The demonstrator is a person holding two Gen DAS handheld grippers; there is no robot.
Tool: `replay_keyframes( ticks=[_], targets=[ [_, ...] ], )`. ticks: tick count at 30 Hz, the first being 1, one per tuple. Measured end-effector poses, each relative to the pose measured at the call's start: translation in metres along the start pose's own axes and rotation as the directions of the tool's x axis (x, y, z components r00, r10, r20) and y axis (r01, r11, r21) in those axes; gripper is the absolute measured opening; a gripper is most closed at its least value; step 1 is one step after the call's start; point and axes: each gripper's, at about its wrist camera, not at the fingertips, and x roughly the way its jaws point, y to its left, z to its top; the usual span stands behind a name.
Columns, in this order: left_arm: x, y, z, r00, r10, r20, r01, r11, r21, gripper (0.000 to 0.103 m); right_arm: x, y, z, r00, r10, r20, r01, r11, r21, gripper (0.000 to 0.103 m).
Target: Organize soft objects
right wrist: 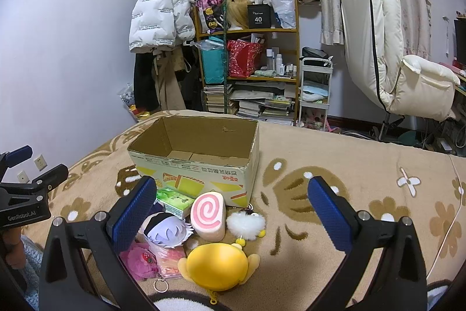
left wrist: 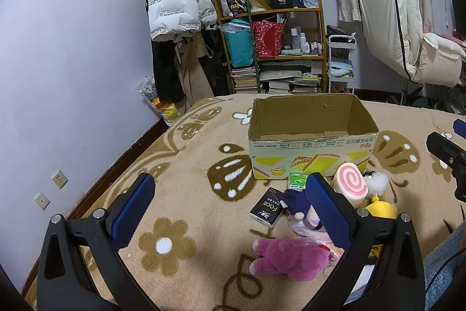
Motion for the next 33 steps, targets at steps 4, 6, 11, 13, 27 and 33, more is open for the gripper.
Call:
replay_keyframes(
  ticks=[4, 6, 11, 13, 27, 33],
  targets=[
    [0.0002, 0.0001, 0.0004, 1.000, 0.000, 0.001, 0.000, 1.000, 0.001, 0.102, 0.0003, 0.0001, -0.0003, 1.000, 0.000, 0.000, 0.000, 1.000, 0.000, 0.103],
    [0.0004, -0.0003, 0.0004, 1.000, 0.002, 0.000, -0.002, 1.000, 0.002, 0.102, 0.0004, 0.0002, -0.0003, 1.000, 0.000, 0.000, 0.000, 1.000, 0.001, 0.103],
    [-0.0001, -0.0001, 0.0001, 1.000, 0.001, 0.002, -0.001, 1.000, 0.002, 0.102, 0.0006, 0.0003, -0.0006, 1.000, 0.000, 0.001, 0.000, 1.000, 0.002, 0.103],
    [0.0012, -0.0002, -0.0007, 1.000, 0.006, 0.005, -0.006, 1.000, 0.002, 0.102, 0.0008, 0.0004, -0.0006, 1.000, -0.002, 0.001, 0.002, 1.000, 0.002, 0.103],
    [-0.0007, 0.0042, 0.0008, 1.000, 0.008, 0.005, -0.008, 1.000, 0.001, 0.102, 0.0003, -0.0020, 0.0008, 1.000, -0.002, 0.000, 0.002, 1.000, 0.004, 0.103],
    [-0.0005, 0.0051, 0.0006, 1.000, 0.007, 0.006, -0.007, 1.000, 0.002, 0.102, 0.0005, -0.0019, 0.0008, 1.000, -0.002, 0.000, 0.002, 1.000, 0.003, 0.103]
  ],
)
